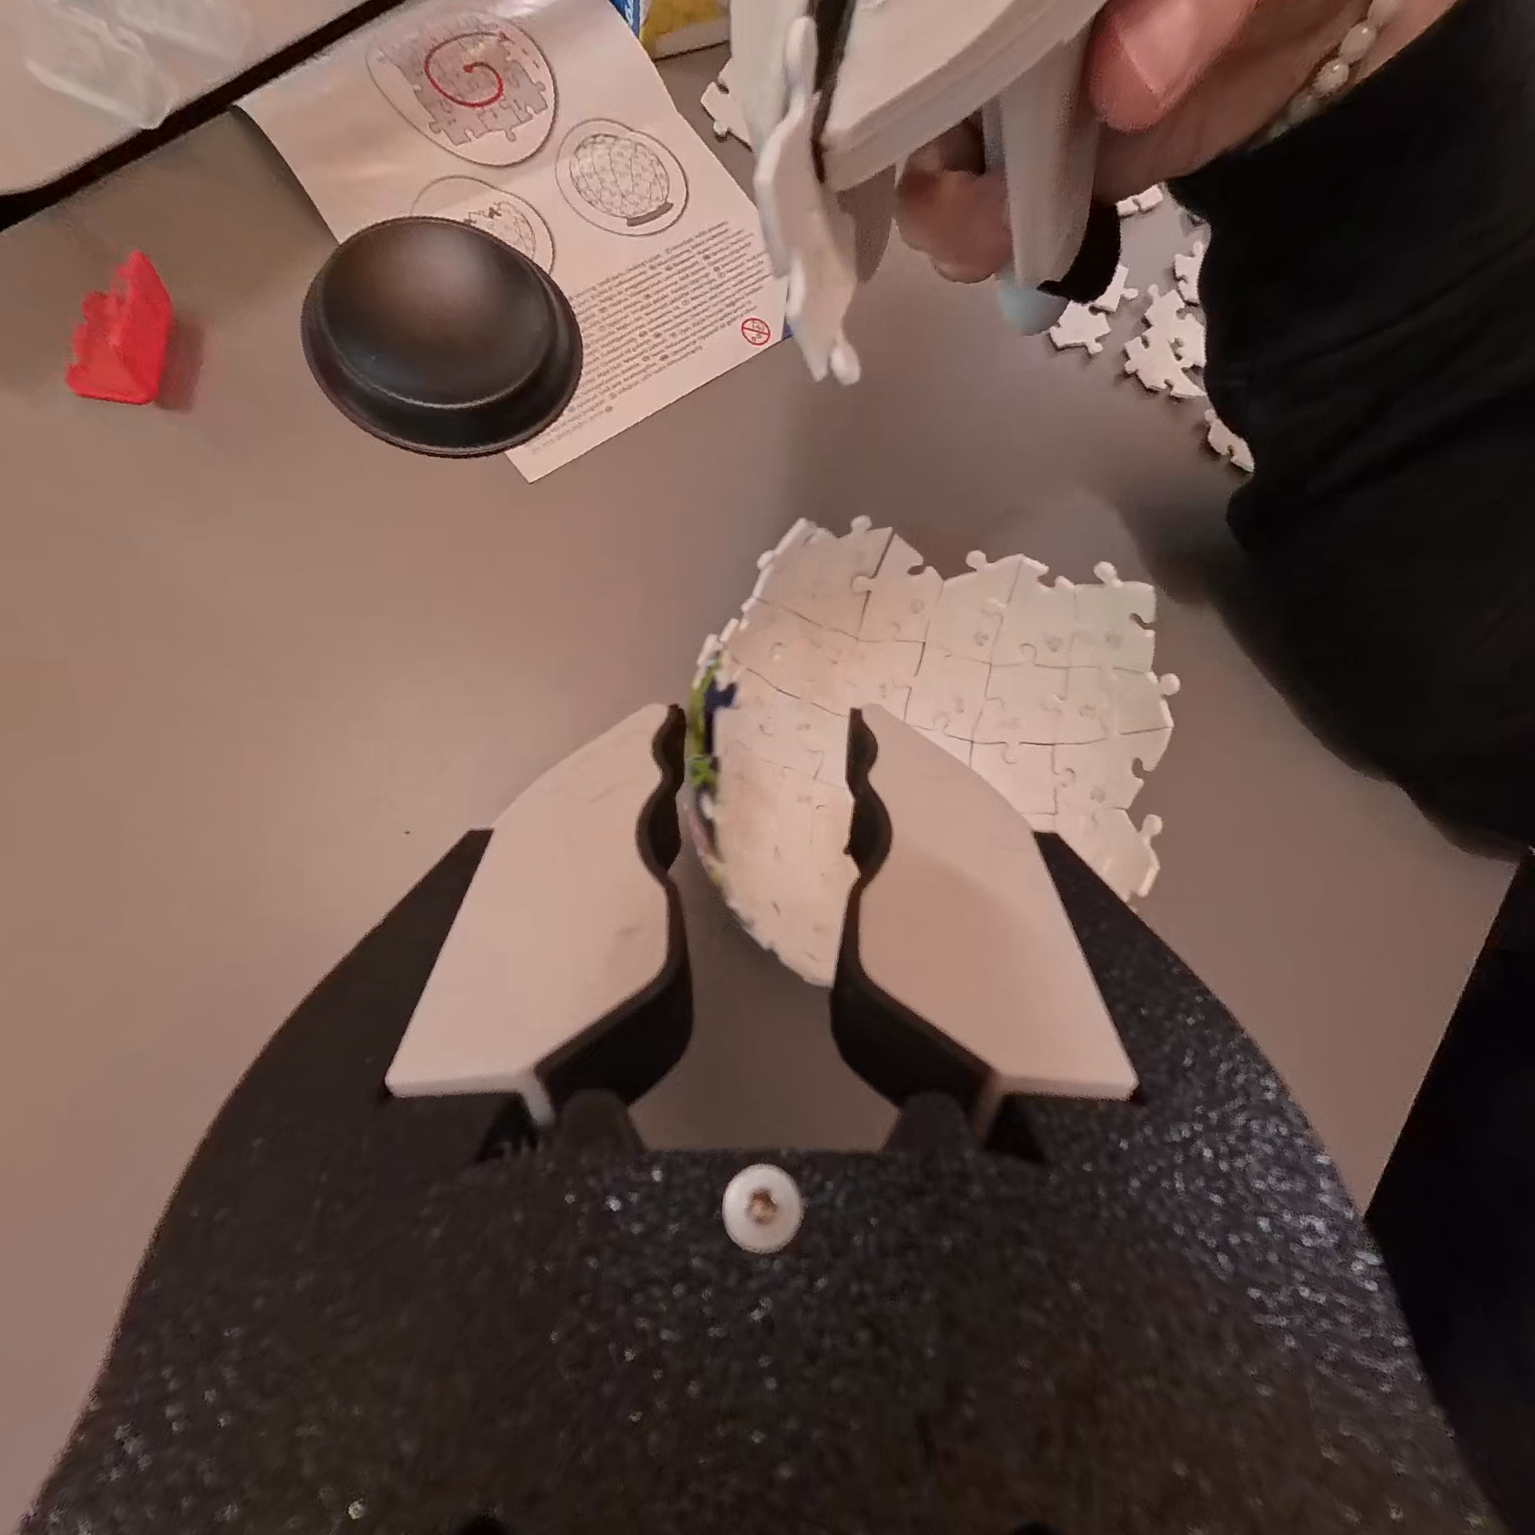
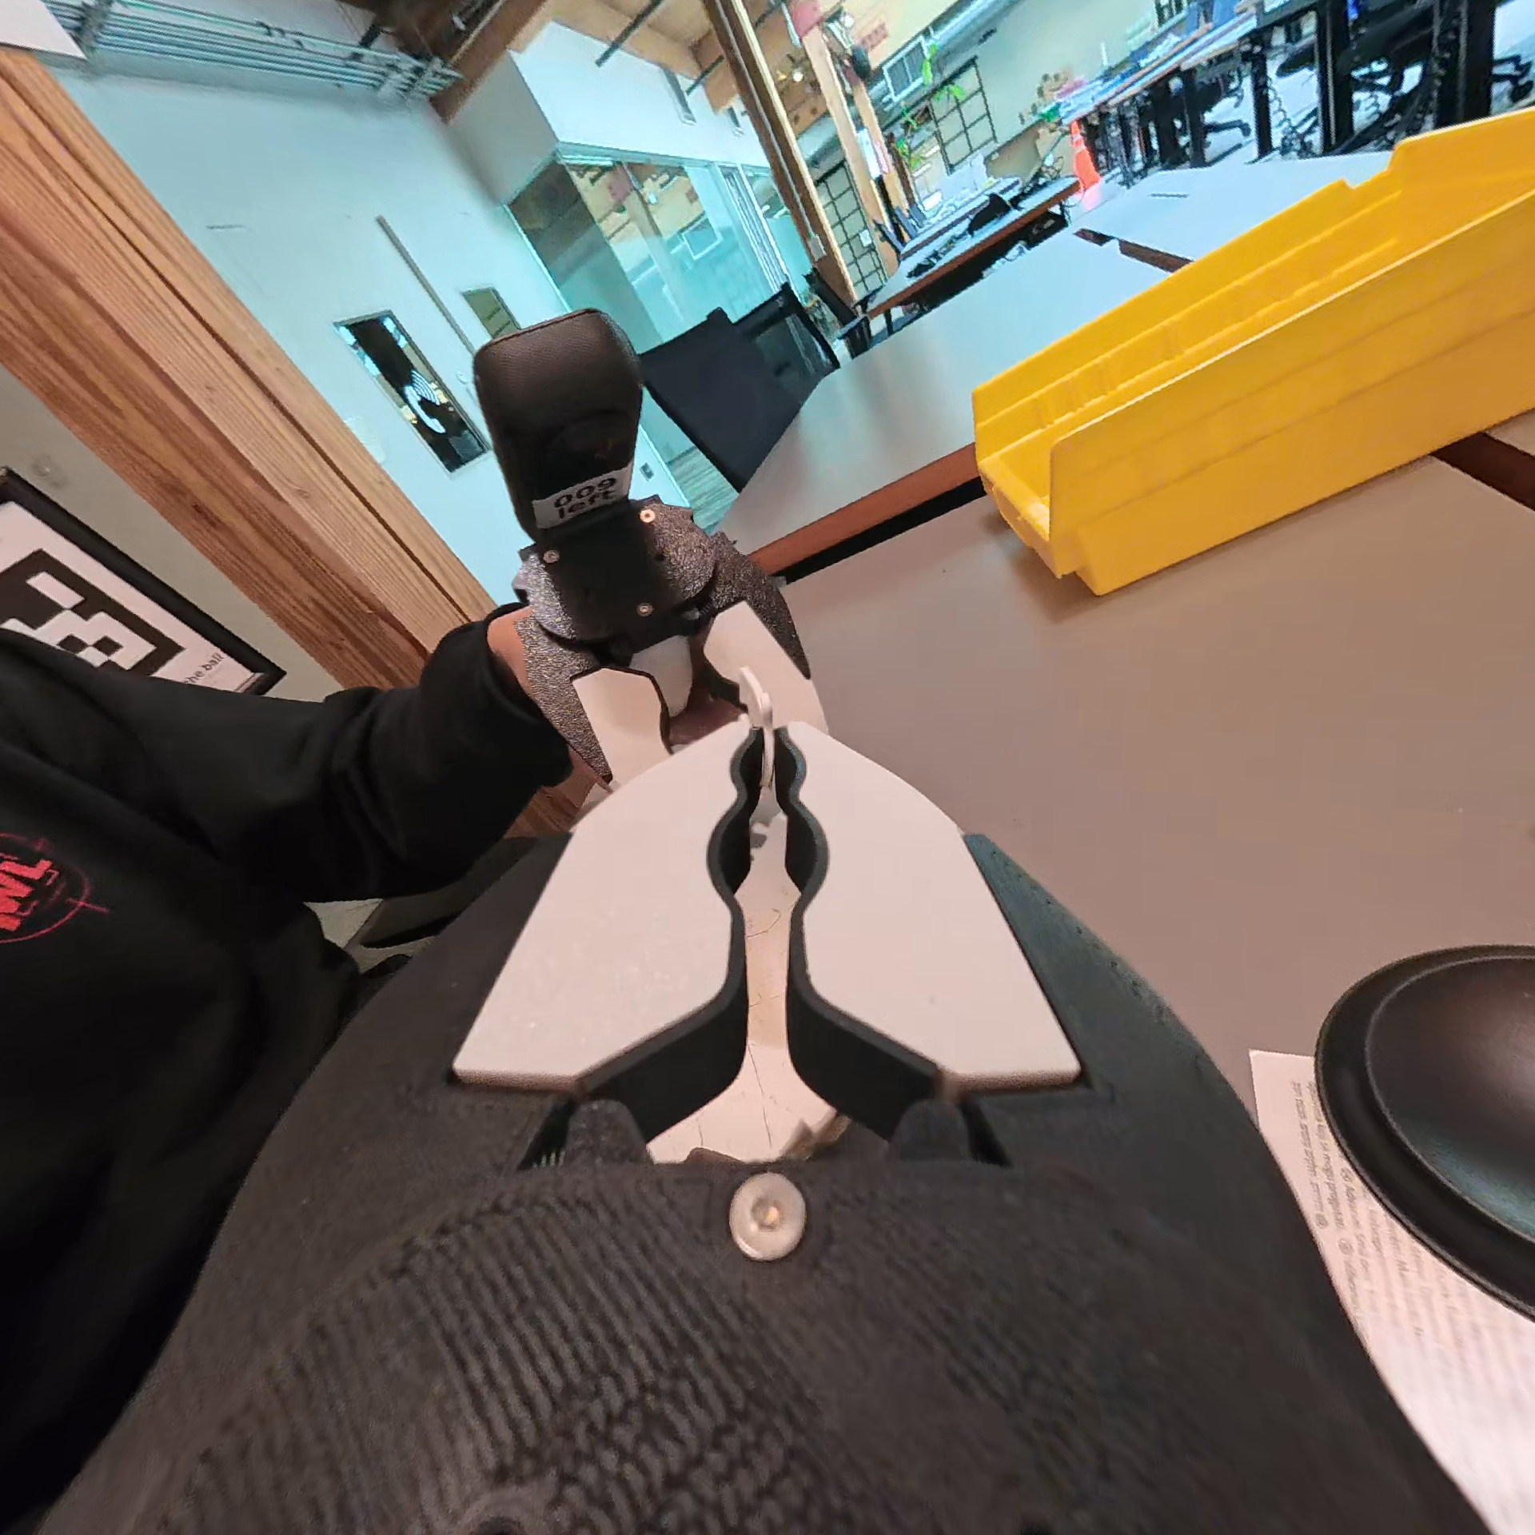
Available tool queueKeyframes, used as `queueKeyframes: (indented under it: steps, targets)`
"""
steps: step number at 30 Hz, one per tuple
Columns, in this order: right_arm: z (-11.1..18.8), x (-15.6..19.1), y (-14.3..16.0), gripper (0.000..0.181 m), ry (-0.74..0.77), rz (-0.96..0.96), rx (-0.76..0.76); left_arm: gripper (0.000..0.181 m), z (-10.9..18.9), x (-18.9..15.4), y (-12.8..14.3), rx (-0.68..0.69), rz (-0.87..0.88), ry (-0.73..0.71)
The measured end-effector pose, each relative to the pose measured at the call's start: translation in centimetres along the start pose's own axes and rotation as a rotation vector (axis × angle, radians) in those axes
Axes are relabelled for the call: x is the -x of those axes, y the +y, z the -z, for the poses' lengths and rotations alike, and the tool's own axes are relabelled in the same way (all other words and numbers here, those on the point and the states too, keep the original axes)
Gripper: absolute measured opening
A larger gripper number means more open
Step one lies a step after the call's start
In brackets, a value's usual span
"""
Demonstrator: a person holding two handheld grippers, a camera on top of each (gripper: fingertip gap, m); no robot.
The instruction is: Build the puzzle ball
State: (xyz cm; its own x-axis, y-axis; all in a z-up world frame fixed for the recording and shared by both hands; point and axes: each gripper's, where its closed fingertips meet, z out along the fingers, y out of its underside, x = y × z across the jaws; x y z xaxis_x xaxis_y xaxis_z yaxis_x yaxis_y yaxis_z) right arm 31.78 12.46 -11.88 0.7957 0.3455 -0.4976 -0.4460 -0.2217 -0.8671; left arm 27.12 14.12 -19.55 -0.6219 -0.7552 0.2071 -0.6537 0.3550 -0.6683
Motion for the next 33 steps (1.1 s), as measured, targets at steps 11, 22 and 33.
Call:
queueKeyframes:
  steps: [11, 22, 33]
  targets:
    - [-0.8, 0.2, -0.8, 0.003, 0.016, -0.028, -0.057, 0.048, 3.6, 0.3, -4.2, -0.146, -0.074, -0.193]
    - [-1.0, 3.0, -2.1, 0.003, -0.100, 0.052, -0.110, 0.002, 4.8, -1.8, -8.4, -0.330, -0.002, -0.016]
    - [-0.5, 2.8, -0.7, 0.007, 0.060, 0.383, 0.045, 0.002, 4.1, -1.7, -6.0, -0.051, 0.036, 0.115]
